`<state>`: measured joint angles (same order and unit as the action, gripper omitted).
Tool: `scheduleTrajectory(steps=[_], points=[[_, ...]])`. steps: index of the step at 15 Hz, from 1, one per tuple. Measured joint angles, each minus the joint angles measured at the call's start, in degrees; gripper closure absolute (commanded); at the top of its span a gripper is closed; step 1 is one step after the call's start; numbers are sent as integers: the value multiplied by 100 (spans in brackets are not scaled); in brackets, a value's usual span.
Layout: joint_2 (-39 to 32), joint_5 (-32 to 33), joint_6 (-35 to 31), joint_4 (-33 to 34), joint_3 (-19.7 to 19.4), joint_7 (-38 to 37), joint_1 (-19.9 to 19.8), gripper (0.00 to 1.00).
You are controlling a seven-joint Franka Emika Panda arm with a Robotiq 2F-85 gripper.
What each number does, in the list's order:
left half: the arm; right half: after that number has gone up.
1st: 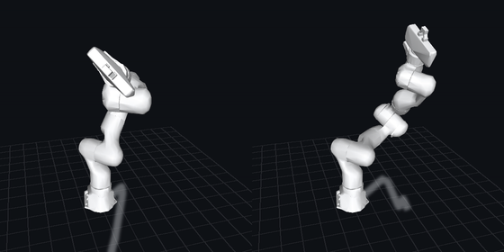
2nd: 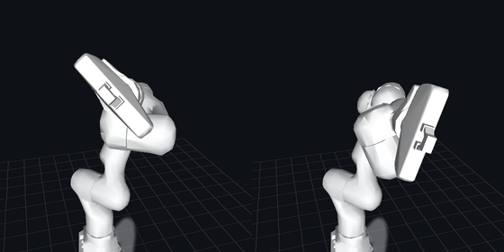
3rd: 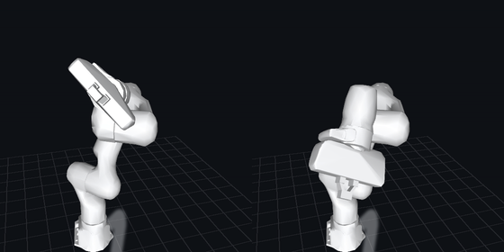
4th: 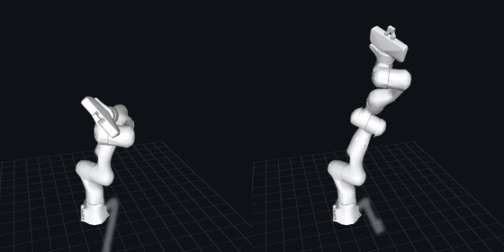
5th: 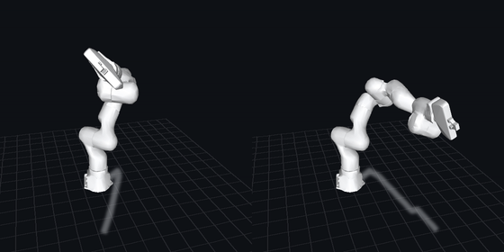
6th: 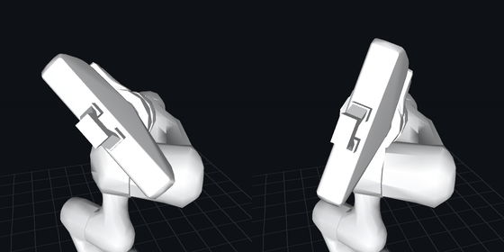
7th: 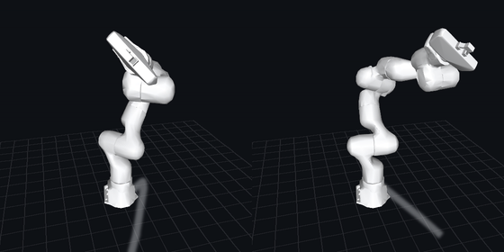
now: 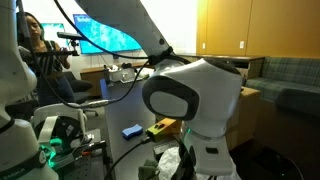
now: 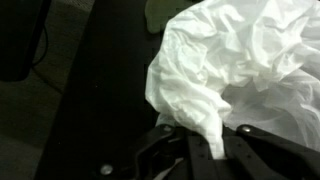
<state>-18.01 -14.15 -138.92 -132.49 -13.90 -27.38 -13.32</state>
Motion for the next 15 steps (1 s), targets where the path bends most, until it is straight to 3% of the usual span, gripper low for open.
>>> scheduleTrajectory(steps=[4,5,7,11,15], points=[[-726,-303,9,632,-167,-275,-172,99],[-889,-323,12,795,-207,-359,-216,72],[-1180,-332,30,1102,-277,-548,-289,66],[-1473,-332,127,1502,-294,-573,-370,35],[-1408,-302,165,1545,-222,-2,-349,6]])
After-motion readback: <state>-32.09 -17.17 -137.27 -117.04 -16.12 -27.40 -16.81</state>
